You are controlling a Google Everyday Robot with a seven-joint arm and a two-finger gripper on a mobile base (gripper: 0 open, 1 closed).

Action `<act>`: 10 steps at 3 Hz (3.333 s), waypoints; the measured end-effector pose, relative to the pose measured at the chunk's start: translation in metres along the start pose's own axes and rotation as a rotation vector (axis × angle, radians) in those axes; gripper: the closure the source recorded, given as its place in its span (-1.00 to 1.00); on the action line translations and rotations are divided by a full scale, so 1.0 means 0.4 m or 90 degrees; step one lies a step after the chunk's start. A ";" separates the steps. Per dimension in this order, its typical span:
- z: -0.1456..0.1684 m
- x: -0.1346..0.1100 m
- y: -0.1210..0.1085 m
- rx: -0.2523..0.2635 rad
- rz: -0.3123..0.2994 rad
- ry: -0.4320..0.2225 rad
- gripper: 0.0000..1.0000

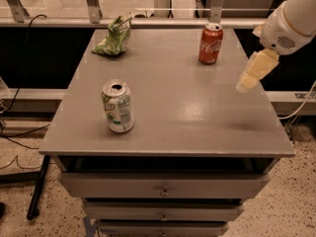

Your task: Move coke can near green jalapeno chip bag

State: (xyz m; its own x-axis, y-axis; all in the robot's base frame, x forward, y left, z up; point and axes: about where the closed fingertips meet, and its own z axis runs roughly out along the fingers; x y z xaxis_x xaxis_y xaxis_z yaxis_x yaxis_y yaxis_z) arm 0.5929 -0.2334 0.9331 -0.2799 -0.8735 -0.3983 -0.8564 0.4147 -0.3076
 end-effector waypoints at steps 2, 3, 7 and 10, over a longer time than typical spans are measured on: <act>0.192 -0.088 -0.237 0.027 0.062 -0.154 -1.00; 0.246 -0.108 -0.308 0.034 0.092 -0.222 -1.00; 0.386 -0.191 -0.329 -0.062 0.261 -0.384 -0.16; 0.359 -0.245 -0.297 -0.094 0.248 -0.419 1.00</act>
Offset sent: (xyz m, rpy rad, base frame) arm 0.1759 0.0108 -0.0200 0.3189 -0.1786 -0.0251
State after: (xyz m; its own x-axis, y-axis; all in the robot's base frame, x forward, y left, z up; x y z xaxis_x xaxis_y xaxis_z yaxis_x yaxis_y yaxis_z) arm 0.7845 -0.1606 0.8846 -0.2970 -0.3218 -0.8990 -0.8109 0.5822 0.0595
